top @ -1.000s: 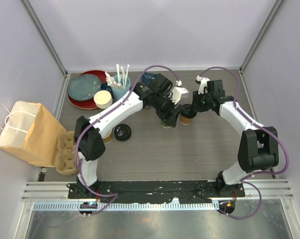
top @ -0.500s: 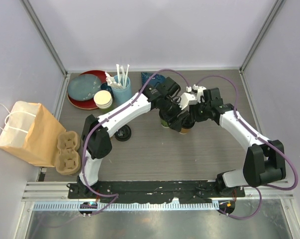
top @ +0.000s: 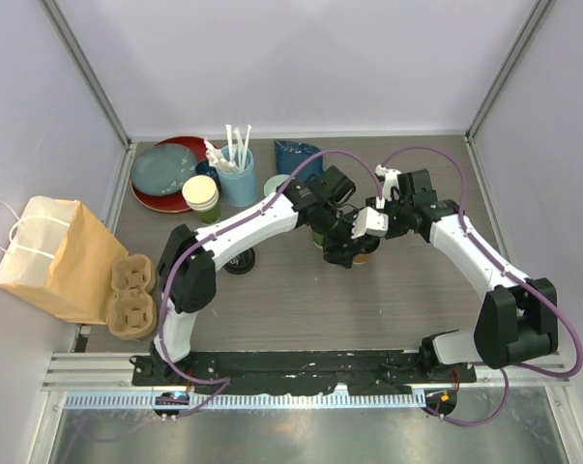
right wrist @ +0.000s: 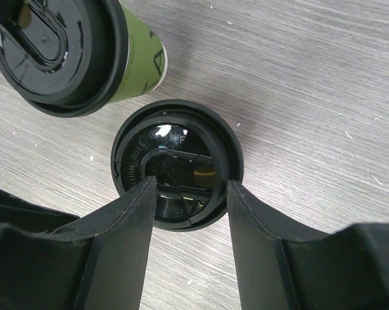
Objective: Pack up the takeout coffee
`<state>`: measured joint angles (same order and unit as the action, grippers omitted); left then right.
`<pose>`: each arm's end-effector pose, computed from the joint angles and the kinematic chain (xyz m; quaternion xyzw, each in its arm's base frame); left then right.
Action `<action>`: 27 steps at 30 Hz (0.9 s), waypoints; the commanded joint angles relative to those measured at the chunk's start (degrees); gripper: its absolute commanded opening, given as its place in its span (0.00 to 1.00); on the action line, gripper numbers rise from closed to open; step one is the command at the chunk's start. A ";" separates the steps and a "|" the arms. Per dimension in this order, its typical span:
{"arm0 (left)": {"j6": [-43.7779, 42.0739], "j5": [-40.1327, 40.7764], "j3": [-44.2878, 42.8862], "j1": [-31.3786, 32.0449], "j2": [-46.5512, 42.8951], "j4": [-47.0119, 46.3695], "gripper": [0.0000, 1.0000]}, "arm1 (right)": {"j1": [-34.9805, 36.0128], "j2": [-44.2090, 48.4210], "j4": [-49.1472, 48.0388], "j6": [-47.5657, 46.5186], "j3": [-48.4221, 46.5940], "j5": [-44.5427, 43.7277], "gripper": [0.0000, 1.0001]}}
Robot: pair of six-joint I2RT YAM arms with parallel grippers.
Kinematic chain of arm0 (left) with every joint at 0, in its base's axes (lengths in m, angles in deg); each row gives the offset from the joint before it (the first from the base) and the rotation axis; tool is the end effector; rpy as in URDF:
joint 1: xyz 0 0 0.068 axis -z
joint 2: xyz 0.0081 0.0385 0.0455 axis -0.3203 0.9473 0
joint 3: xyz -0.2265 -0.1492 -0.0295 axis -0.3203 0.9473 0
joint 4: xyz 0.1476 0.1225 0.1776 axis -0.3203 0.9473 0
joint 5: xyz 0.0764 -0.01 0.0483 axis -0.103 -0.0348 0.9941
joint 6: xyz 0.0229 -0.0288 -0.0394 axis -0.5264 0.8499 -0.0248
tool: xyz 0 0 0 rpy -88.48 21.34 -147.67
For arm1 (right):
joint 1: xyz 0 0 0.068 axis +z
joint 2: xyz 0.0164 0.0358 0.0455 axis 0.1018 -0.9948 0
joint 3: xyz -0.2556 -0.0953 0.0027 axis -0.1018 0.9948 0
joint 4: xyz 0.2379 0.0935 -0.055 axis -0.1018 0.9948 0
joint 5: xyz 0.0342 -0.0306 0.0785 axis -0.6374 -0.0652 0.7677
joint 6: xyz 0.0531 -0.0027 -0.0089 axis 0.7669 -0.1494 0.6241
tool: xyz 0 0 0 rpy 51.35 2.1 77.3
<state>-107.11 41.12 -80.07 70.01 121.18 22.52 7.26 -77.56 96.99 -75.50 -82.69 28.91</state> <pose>0.2572 -0.3548 0.2826 0.6736 0.6230 -0.3343 0.2152 0.2729 0.0735 0.2537 -0.1424 0.9268 0.1689 0.3038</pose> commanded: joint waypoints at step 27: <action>-26.51 -0.59 3.76 0.79 0.82 -1.06 0.50 | -1.33 -4.55 -2.48 -3.56 -4.16 1.76 0.52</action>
<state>-131.42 43.40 -75.46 70.73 125.72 19.20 6.28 -82.06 96.57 -78.17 -85.90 29.77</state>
